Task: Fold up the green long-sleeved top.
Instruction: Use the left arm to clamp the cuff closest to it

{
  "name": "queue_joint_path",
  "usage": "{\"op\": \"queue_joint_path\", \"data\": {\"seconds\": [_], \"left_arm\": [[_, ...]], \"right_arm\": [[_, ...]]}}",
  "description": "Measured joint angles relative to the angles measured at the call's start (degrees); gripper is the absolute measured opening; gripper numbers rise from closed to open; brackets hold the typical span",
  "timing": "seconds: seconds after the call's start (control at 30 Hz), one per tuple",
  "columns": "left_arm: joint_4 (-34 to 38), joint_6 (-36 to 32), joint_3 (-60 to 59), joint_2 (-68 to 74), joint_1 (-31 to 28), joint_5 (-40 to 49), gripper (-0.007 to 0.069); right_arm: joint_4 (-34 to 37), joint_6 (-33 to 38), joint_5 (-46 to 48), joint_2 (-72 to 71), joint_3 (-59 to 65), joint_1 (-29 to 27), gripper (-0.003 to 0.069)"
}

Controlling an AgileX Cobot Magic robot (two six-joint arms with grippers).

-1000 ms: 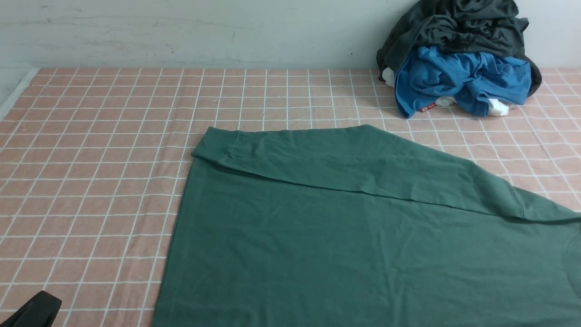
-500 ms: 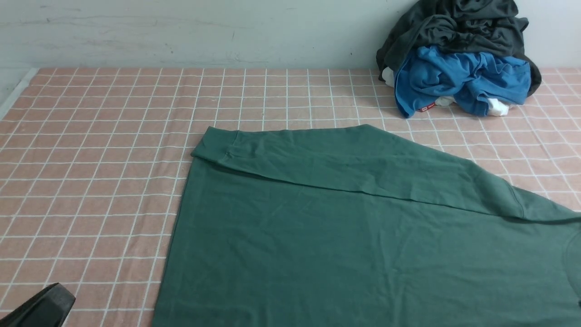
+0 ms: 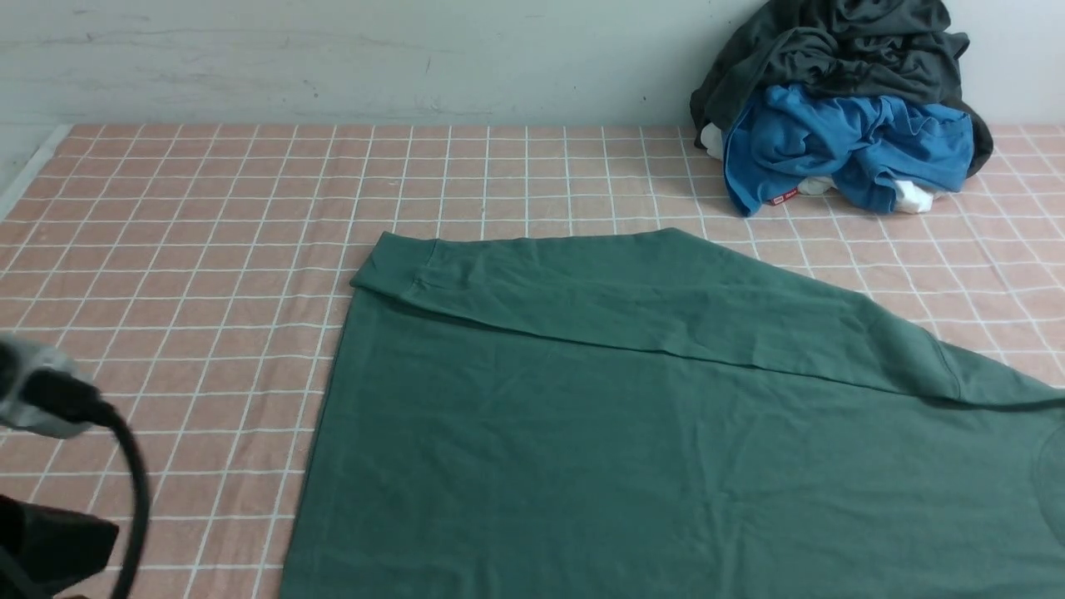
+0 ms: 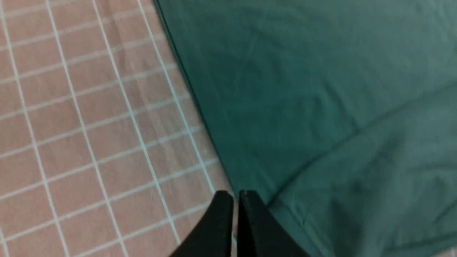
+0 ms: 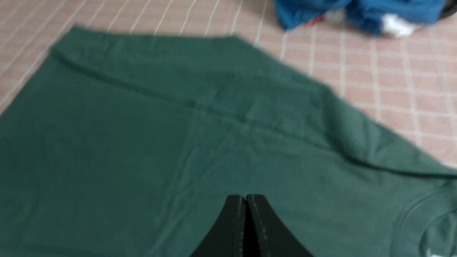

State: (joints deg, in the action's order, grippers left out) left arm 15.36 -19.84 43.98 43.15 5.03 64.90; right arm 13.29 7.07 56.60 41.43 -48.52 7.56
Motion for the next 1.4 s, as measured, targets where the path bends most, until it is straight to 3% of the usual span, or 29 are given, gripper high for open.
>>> {"op": "queue_joint_path", "data": {"seconds": [0.17, 0.3, 0.4, 0.63, 0.97, 1.1, 1.17, 1.2, 1.33, 1.4], "left_arm": [[-3.03, -0.12, -0.73, 9.36, 11.70, 4.28, 0.0114], [-4.96, -0.23, -3.27, 15.85, 19.57, 3.45, 0.0227], [-5.60, -0.23, -5.76, 21.07, 23.75, -0.88, 0.0325], [-6.15, -0.57, -7.00, 30.81, 29.94, -12.81, 0.0399], [-8.43, -0.63, -7.00, 42.66, 31.71, -17.27, 0.0399], [-8.15, -0.63, -7.00, 43.47, 31.71, -18.32, 0.0364], [-8.11, -0.63, -6.90, 43.58, 31.71, -18.52, 0.0276], [-8.11, -0.63, -6.90, 43.58, 31.71, -18.52, 0.0269], [-8.11, -0.63, -6.90, 43.63, 31.71, -18.52, 0.0082], [-8.34, -0.63, -6.77, 43.63, 31.71, -18.38, 0.0041]], "right_arm": [[-0.22, 1.91, 13.20, 6.79, -2.01, 10.77, -0.0014], [-1.07, 1.91, 14.79, 7.49, -0.29, 15.91, -0.0014], [-1.40, 1.91, 15.17, 7.08, 1.03, 16.94, -0.0014], [-1.80, 1.86, 15.29, 6.89, 3.28, 16.94, -0.0014], [-1.84, 1.86, 15.29, 6.89, 3.63, 16.94, -0.0014], [-1.84, 1.86, 15.29, 6.89, 3.63, 16.94, -0.0014], [-1.92, 1.86, 15.29, 6.89, 3.63, 16.94, -0.0014], [-1.91, 1.86, 15.29, 6.89, 3.63, 16.94, -0.0014], [-2.79, 1.86, 15.29, 6.89, 3.63, 16.94, -0.0014], [-3.02, 1.86, 15.29, 6.89, 3.63, 16.94, -0.0014]]}}
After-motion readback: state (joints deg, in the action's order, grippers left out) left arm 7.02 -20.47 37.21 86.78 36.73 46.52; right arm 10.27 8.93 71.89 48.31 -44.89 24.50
